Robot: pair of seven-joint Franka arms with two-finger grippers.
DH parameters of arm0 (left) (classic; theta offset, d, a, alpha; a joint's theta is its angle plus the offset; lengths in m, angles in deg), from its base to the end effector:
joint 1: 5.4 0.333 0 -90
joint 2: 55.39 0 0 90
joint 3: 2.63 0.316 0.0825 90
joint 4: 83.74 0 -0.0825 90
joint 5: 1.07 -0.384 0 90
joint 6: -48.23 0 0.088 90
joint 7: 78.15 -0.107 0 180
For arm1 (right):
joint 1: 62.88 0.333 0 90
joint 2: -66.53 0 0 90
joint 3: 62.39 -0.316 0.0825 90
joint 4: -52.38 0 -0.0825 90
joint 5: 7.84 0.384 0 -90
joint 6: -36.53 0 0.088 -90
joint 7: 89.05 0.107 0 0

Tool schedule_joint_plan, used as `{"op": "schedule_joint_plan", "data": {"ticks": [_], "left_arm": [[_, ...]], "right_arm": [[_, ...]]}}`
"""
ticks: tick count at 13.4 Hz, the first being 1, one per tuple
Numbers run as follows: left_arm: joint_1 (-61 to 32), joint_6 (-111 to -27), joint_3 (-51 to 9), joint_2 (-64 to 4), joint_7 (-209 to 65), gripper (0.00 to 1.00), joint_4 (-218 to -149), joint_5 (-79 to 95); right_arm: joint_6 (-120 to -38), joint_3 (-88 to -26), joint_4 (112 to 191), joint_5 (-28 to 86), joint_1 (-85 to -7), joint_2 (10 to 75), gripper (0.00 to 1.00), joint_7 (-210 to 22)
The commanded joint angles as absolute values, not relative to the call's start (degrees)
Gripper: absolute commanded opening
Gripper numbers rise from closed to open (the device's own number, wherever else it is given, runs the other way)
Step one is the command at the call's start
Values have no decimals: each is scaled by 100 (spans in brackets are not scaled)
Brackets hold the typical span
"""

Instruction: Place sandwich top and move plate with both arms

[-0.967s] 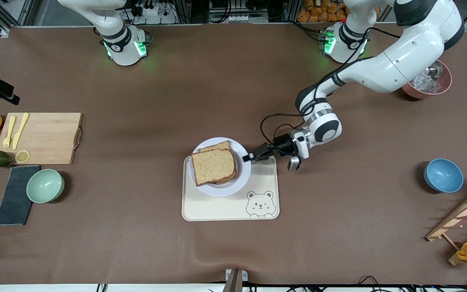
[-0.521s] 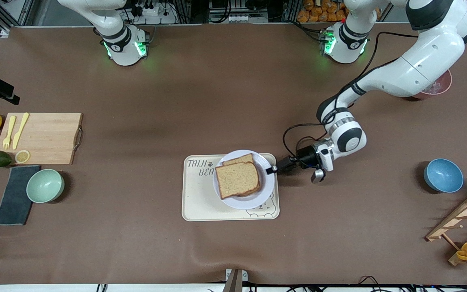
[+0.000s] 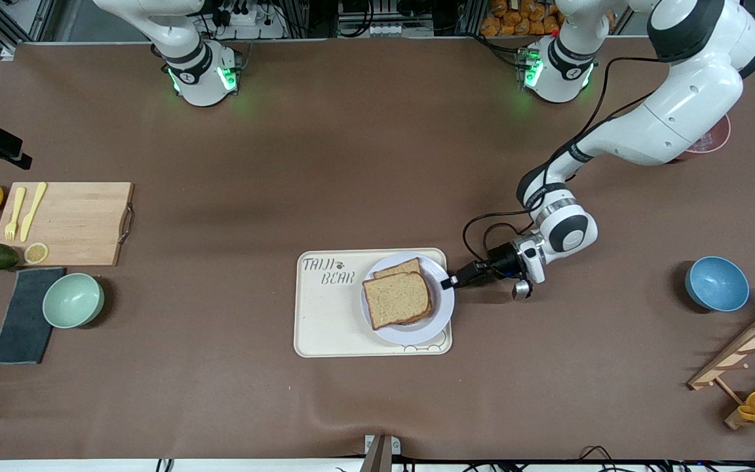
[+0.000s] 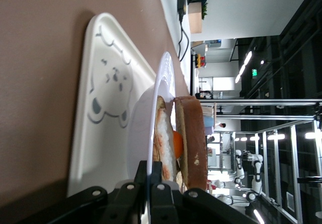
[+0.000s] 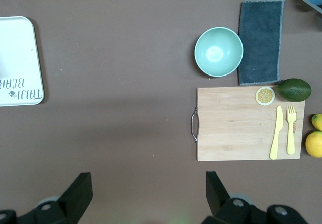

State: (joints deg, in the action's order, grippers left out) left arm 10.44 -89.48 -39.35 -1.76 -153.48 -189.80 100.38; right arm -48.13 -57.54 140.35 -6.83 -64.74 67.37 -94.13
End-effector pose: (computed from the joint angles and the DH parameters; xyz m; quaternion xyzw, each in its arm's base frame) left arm 0.5715 -0.2212 0.0935 0.7695 0.1144 0.1190 0.6170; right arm 0.5371 -0.0615 0.6411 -0.9996 0.0136 0.0205 0.0116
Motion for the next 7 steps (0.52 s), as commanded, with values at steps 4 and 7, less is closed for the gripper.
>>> {"op": "schedule_joint_plan", "data": {"ticks": [4,7], "left_arm": [[690,-8844,-3753,103,-15320,0,-18657,10017],[602,-8844,-3744,340,-15557,0,-18508,10035]], "right_arm": [[-4767,-5747,13904,-749,-6455,6679,100,-9450],[-4767,-5747,13895,-749,-6455,6679,100,-9450]]}}
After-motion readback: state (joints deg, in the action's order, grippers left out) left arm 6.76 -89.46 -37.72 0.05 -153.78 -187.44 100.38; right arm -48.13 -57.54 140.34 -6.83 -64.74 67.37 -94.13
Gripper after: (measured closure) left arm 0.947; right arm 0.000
